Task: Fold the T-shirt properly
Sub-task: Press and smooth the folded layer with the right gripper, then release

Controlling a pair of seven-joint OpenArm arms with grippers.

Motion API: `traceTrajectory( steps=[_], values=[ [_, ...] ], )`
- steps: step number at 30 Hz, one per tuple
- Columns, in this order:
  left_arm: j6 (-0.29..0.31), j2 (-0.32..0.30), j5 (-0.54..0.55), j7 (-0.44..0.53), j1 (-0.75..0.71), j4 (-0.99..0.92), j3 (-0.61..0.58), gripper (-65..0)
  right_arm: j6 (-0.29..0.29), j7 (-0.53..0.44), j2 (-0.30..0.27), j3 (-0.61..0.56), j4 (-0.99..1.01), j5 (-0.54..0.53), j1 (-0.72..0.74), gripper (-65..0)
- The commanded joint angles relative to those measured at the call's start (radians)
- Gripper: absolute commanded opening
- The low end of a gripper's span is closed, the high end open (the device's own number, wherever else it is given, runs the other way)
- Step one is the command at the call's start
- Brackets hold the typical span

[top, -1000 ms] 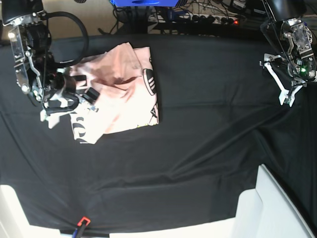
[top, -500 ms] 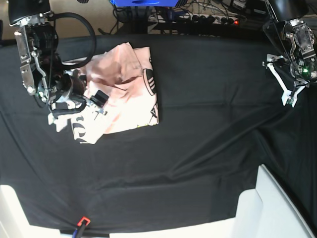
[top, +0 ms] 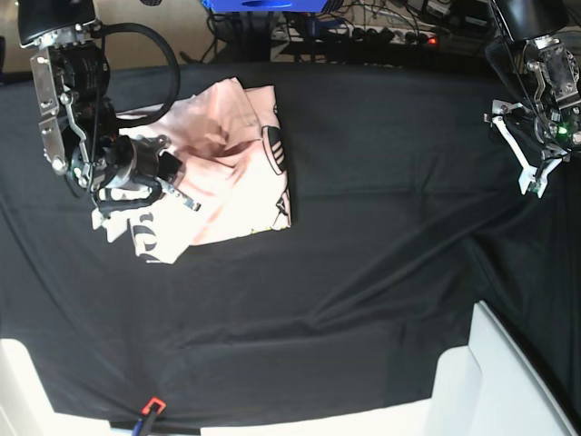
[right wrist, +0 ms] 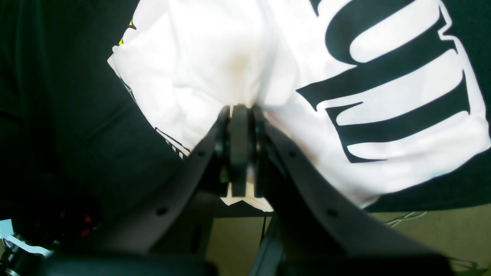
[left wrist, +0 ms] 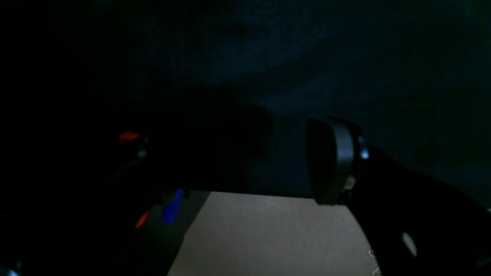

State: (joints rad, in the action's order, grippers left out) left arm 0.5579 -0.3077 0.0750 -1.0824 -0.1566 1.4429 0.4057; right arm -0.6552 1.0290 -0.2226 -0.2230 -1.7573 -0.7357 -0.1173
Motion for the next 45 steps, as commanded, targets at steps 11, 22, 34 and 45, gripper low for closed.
traceTrajectory(
  steps=[11,22,34,45],
  values=[
    [0.000,-0.015,-0.004,0.006,0.004,0.014,0.005,-19.1,0.001,0.063,0.085,-0.152,-0.016,-0.011,0.110,-64.9],
    [0.000,-0.017,-0.004,0.006,-0.002,0.014,0.005,-19.1,0.001,0.063,0.105,-0.197,0.036,-0.008,0.186,-64.9],
    [0.000,-0.017,-0.004,0.006,-0.002,0.014,0.005,-19.1,0.002,0.057,0.168,-0.209,0.125,-0.008,0.238,-64.9],
    [0.000,-0.017,-0.004,0.006,0.001,0.014,0.002,-19.1,0.004,0.057,0.190,-0.209,0.155,-0.008,0.267,-64.9]
  ],
)
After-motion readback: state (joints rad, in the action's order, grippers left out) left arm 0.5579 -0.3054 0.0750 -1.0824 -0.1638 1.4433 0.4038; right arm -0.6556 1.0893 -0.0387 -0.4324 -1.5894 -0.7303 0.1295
